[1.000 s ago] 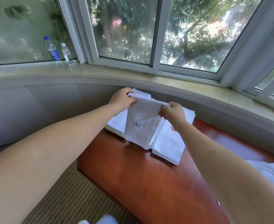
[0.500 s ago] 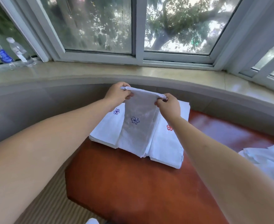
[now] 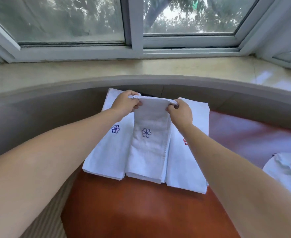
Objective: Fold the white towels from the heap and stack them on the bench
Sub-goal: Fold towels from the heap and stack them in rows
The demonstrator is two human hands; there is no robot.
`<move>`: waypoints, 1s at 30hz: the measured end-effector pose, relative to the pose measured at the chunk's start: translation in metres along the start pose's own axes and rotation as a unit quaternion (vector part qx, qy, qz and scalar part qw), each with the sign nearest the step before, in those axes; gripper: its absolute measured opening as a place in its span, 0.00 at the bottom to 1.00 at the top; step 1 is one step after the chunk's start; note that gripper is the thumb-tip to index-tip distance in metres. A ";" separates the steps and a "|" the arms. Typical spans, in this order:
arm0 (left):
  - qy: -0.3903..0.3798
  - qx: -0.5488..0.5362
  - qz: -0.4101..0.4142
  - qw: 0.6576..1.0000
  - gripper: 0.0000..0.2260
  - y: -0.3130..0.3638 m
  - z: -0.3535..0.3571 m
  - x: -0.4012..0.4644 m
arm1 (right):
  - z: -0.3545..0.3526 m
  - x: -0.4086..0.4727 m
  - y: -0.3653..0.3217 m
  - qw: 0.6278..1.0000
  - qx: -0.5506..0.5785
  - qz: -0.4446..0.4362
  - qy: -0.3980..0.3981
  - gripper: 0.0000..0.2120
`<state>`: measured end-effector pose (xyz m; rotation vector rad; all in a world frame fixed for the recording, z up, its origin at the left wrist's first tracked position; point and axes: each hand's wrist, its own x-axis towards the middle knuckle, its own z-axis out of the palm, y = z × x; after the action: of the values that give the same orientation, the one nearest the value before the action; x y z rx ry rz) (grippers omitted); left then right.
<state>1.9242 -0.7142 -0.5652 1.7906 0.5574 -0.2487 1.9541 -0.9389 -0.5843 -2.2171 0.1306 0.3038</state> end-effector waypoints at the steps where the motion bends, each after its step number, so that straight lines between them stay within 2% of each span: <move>1: -0.004 -0.002 -0.005 1.000 0.06 -0.004 0.001 0.010 | 0.005 0.008 0.004 1.000 0.003 0.008 -0.002 0.07; 4: -0.015 -0.009 -0.021 1.000 0.08 -0.017 0.005 0.033 | 0.021 0.027 0.018 0.999 0.021 0.038 -0.019 0.05; 6: -0.029 -0.004 -0.031 0.999 0.12 -0.028 0.008 0.044 | 0.031 0.032 0.029 0.996 0.057 0.065 -0.033 0.20; 8: -0.055 0.014 -0.048 0.997 0.20 -0.045 0.011 0.050 | 0.041 0.031 0.041 0.992 0.072 0.088 -0.060 0.32; 9: -0.069 0.031 -0.058 0.995 0.23 -0.055 0.013 0.051 | 0.046 0.029 0.047 0.990 0.068 0.098 -0.076 0.33; 13: -0.131 0.139 -0.072 0.979 0.22 -0.094 0.020 0.048 | 0.061 0.019 0.071 0.985 -0.003 0.114 -0.129 0.28; 15: -0.160 0.264 -0.015 0.951 0.23 -0.110 0.024 0.044 | 0.065 0.012 0.081 0.983 -0.092 0.058 -0.149 0.26; 18: -0.196 0.428 0.085 0.878 0.27 -0.130 0.033 0.023 | 0.071 -0.006 0.091 0.948 -0.231 -0.039 -0.214 0.30; 21: -0.226 0.533 0.138 0.804 0.31 -0.152 0.040 -0.011 | 0.076 -0.037 0.101 0.909 -0.317 -0.078 -0.260 0.36; 22: -0.228 0.551 0.140 0.790 0.32 -0.158 0.042 -0.022 | 0.078 -0.049 0.105 0.898 -0.339 -0.087 -0.265 0.37; 27: -0.181 0.618 0.164 0.747 0.30 -0.190 0.046 -0.080 | 0.081 -0.112 0.123 0.880 -0.390 -0.085 -0.256 0.40; 30: -0.174 0.612 0.182 0.750 0.27 -0.210 0.045 -0.111 | 0.079 -0.146 0.133 0.885 -0.385 -0.070 -0.251 0.38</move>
<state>1.7301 -0.7420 -0.7070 2.9552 -0.3933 -0.7815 1.7735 -0.9604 -0.6940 -2.8047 -0.5202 0.9708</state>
